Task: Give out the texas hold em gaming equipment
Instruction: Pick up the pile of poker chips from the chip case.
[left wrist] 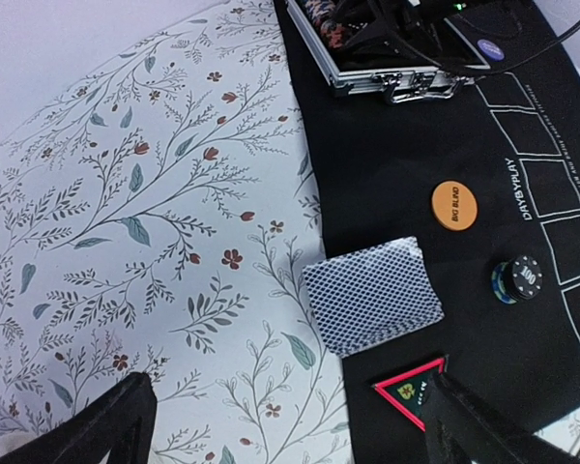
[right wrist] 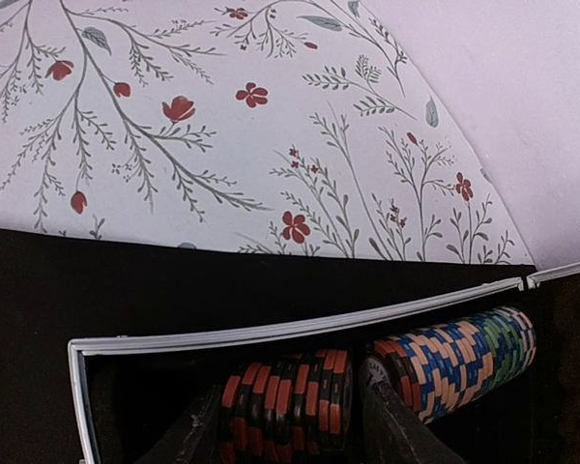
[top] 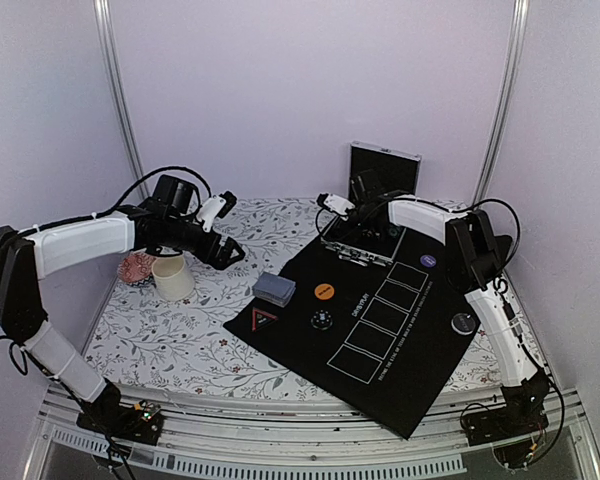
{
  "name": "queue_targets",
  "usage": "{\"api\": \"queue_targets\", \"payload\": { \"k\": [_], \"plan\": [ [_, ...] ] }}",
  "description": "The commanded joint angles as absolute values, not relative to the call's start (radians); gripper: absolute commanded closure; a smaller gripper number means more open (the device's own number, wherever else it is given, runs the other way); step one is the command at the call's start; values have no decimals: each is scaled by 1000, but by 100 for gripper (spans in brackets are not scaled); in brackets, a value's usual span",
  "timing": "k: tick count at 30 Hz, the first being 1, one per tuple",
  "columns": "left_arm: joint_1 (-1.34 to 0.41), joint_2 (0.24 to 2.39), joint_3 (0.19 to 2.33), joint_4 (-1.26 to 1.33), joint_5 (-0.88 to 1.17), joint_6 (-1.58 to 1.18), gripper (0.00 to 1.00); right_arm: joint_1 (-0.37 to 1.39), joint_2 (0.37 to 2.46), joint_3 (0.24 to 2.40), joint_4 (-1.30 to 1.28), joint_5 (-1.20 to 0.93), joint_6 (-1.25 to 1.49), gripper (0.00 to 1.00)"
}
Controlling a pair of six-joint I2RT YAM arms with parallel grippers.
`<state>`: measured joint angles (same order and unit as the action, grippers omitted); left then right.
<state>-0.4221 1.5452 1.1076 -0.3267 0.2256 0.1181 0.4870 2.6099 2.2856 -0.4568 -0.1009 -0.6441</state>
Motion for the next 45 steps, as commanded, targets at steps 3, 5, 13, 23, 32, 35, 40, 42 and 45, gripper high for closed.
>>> {"api": "queue_targets", "payload": {
  "k": [3, 5, 13, 23, 32, 35, 40, 42, 45],
  "plan": [
    [-407, 1563, 1120, -319, 251, 106, 2, 462, 2622, 2272, -518, -79, -614, 42],
    [-407, 1566, 1121, -319, 252, 104, 2, 462, 2636, 2288, -535, -96, -611, 41],
    [-405, 1573, 1121, -319, 262, 104, 2, 467, 2678, 2318, -555, -145, -608, 47],
    [-405, 1577, 1121, -321, 265, 104, 2, 499, 2722, 2370, -606, -135, -646, 59],
    [-404, 1574, 1120, -321, 266, 106, 2, 495, 2639, 2362, -592, -66, -619, 99],
    [-403, 1572, 1120, -321, 267, 106, 2, 496, 2591, 2349, -586, -53, -609, 99],
    [-403, 1569, 1120, -321, 267, 106, 2, 495, 2482, 2308, -544, -86, -549, 99],
    [-403, 1568, 1120, -321, 267, 105, 2, 494, 2439, 2305, -536, -123, -517, 99],
    [-404, 1566, 1120, -321, 267, 105, 2, 491, 2377, 2289, -530, -168, -463, 99]
  ]
}}
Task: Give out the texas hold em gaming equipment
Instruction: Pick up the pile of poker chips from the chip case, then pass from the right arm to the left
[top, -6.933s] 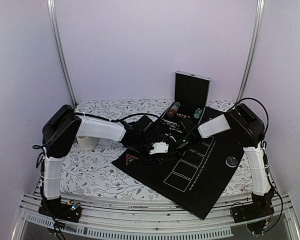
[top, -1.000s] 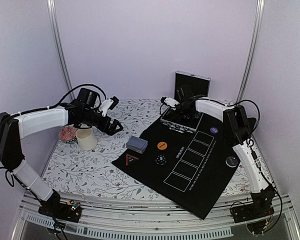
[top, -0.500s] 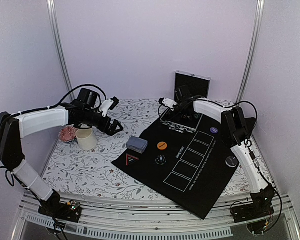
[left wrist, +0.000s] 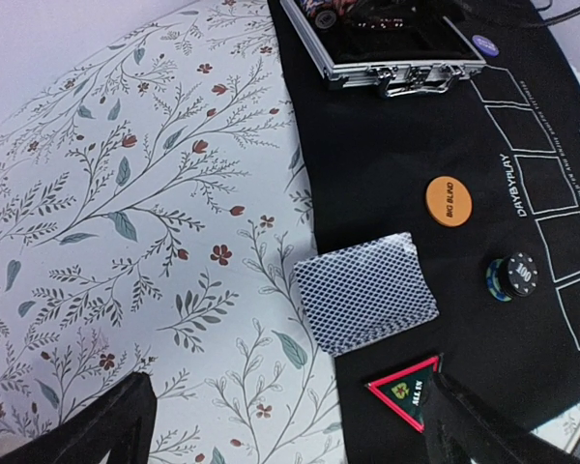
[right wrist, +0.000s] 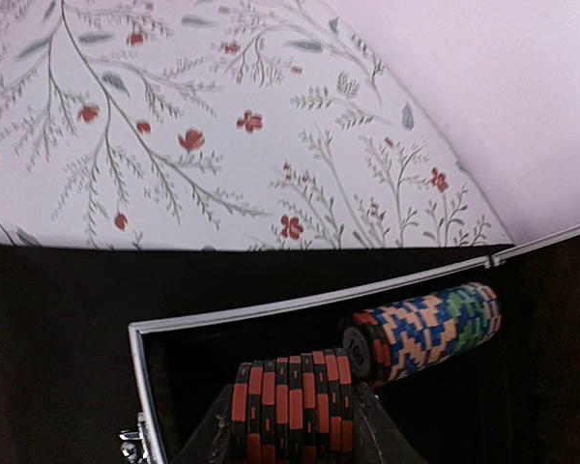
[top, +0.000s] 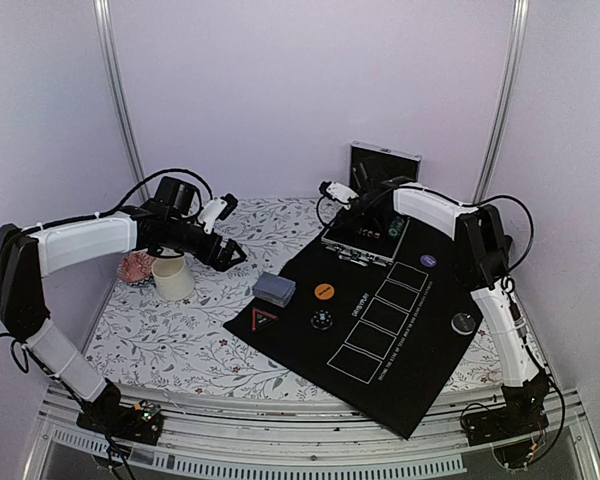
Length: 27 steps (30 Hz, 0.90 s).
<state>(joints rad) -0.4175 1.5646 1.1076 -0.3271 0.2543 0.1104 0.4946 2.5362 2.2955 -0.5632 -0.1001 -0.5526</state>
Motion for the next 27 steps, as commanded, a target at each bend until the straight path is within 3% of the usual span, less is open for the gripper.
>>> {"api": "queue_targets", "payload": {
  "k": [1, 10, 22, 27],
  "plan": [
    [-404, 1564, 1120, -321, 268, 106, 2, 490, 2362, 2279, -530, -175, -453, 99],
    [-404, 1552, 1118, -321, 261, 111, 2, 445, 2119, 2165, -608, -307, -284, 99],
    [-406, 1518, 1108, -303, 295, 111, 2, 195, 1683, 1539, -634, -530, -14, 99],
    [-406, 1506, 1101, -295, 358, 115, 4, 120, 1611, 1391, -644, -564, 38, 99]
  ]
}}
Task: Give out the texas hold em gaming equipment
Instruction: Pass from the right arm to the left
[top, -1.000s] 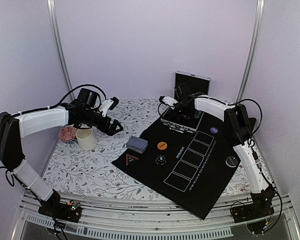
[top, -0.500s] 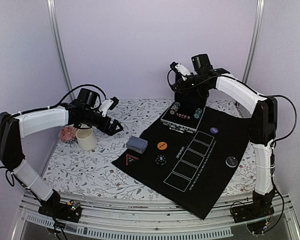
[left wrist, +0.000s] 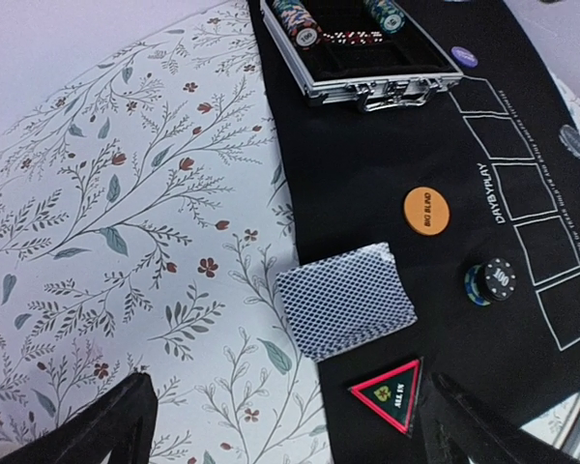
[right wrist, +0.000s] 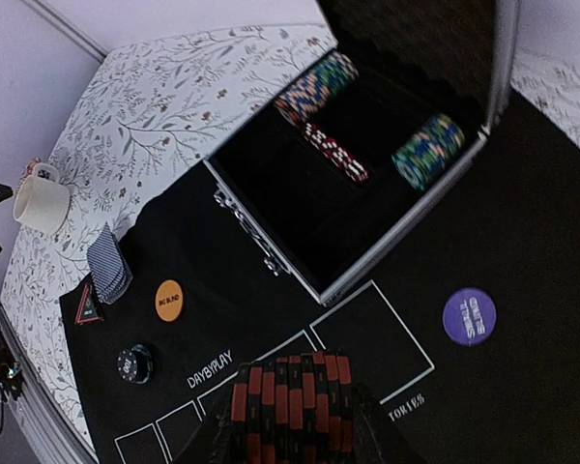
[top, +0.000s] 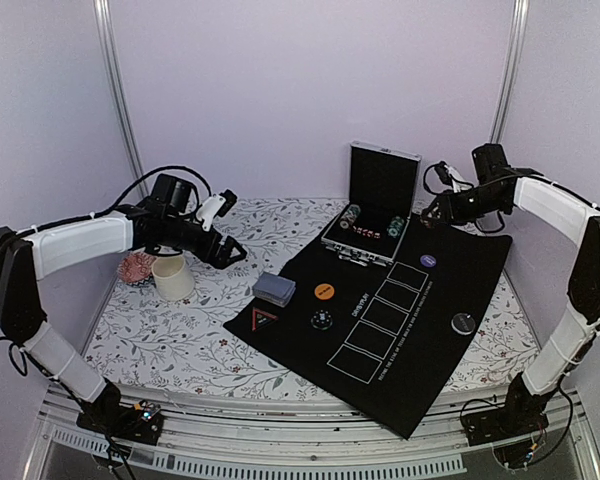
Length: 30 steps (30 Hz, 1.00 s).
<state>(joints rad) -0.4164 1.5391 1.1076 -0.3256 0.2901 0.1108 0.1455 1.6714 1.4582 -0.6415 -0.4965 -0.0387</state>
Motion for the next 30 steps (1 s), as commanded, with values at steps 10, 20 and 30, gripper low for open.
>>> {"api": "queue_targets", "payload": {
  "k": [10, 20, 30],
  "plan": [
    [-482, 1398, 1011, -214, 428, 217, 7, 120, 1596, 1238, -642, -760, 65, 99],
    [-569, 1358, 974, -214, 456, 303, 7, 210, 1575, 1071, -556, -864, 134, 98],
    [-685, 1322, 922, -163, 426, 394, 7, 366, 1669, 1042, -374, -946, 254, 98]
  ]
}}
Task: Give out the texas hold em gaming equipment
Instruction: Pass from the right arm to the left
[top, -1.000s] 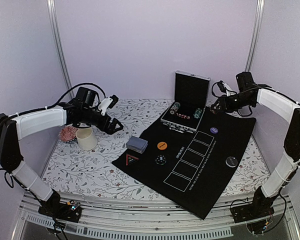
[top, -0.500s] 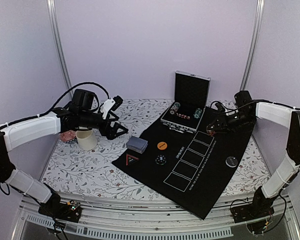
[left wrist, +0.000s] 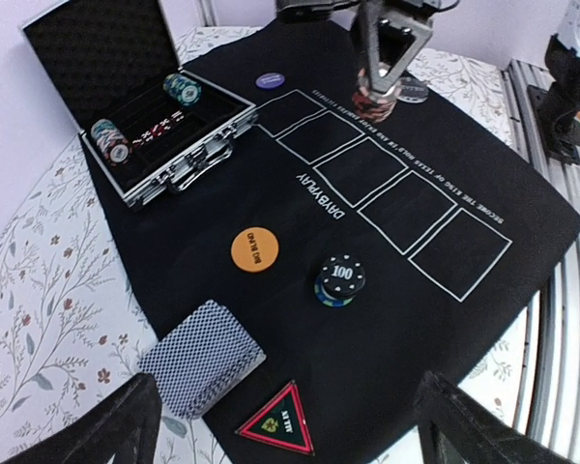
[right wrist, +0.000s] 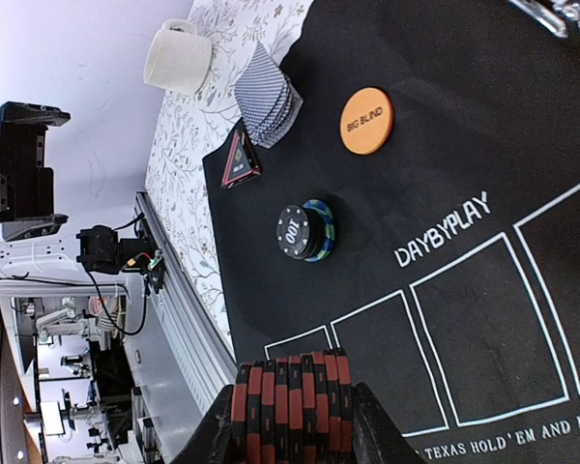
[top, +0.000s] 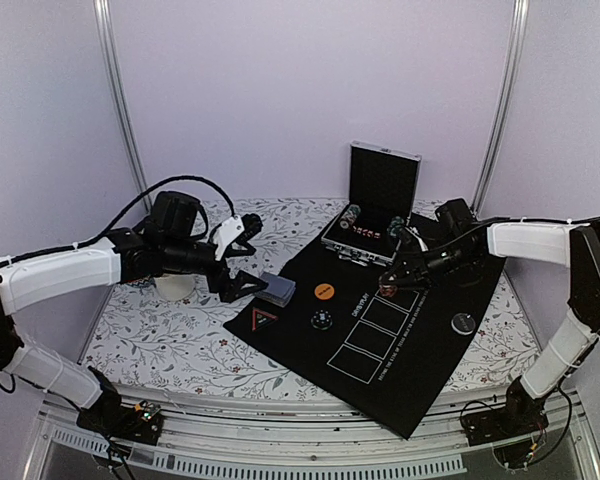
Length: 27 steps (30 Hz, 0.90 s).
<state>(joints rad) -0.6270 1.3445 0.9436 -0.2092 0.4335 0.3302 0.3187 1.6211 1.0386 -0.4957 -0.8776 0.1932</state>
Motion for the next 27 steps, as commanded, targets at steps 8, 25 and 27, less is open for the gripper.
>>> {"api": "queue_targets", "payload": {
  "k": [8, 25, 27],
  "plan": [
    [-807, 1294, 885, -109, 352, 518, 3, 513, 1773, 1084, -261, -981, 338, 98],
    [-966, 1593, 986, -74, 256, 580, 10, 727, 1924, 1131, 92, -1039, 595, 98],
    [-966, 1625, 1010, -88, 285, 584, 11, 731, 1924, 1139, 105, -1041, 617, 98]
  ]
}}
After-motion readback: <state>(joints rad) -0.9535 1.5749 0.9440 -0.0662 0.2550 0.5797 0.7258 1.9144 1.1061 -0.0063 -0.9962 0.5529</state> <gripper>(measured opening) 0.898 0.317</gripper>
